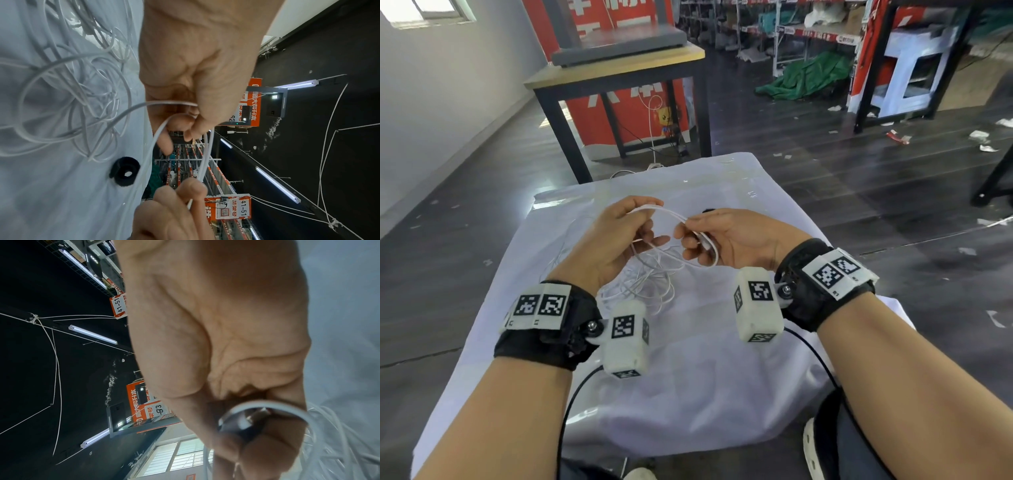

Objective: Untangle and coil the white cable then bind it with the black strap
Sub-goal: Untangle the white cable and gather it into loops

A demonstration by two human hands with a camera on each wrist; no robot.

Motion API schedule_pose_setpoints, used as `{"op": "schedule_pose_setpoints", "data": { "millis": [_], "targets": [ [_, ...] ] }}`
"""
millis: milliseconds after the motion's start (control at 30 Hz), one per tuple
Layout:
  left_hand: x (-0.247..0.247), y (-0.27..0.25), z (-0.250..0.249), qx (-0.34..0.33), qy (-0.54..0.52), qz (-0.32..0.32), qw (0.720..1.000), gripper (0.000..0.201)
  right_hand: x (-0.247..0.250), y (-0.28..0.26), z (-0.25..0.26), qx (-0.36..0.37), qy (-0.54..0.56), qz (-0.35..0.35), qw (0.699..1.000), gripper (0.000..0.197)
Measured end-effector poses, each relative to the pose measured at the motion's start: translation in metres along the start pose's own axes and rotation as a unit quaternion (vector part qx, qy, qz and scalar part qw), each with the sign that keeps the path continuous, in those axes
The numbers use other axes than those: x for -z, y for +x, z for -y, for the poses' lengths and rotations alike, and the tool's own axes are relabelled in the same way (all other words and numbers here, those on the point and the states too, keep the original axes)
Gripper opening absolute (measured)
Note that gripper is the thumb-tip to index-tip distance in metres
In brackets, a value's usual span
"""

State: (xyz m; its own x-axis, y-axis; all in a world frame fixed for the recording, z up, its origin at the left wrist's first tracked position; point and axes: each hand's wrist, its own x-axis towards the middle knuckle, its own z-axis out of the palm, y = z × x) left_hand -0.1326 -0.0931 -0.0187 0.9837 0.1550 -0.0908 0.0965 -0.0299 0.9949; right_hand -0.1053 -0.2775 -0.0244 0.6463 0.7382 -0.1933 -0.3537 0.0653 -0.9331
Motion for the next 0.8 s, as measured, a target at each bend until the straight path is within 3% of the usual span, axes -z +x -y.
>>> {"op": "schedule_pose_setpoints", "data": {
  "millis": [200,500,800],
  "targets": [
    [0.004,-0.001,-0.006,0.025,0.025,0.004,0.999,0.017,0.002,0.001,0.0,0.009,-0.009,-0.006,1.0,0.024],
    [-0.002,-0.001,-0.007,-0.022,0.18,-0.002,0.983,0.018,0.001,-0.001,-0.002,-0.005,-0.096,0.012,0.995,0.022],
    [-0.015,0.001,0.0,-0.079,0.234,0.007,0.969,0.021,-0.004,0.005,-0.005,0.021,-0.025,-0.012,0.999,0.026]
  ]
}}
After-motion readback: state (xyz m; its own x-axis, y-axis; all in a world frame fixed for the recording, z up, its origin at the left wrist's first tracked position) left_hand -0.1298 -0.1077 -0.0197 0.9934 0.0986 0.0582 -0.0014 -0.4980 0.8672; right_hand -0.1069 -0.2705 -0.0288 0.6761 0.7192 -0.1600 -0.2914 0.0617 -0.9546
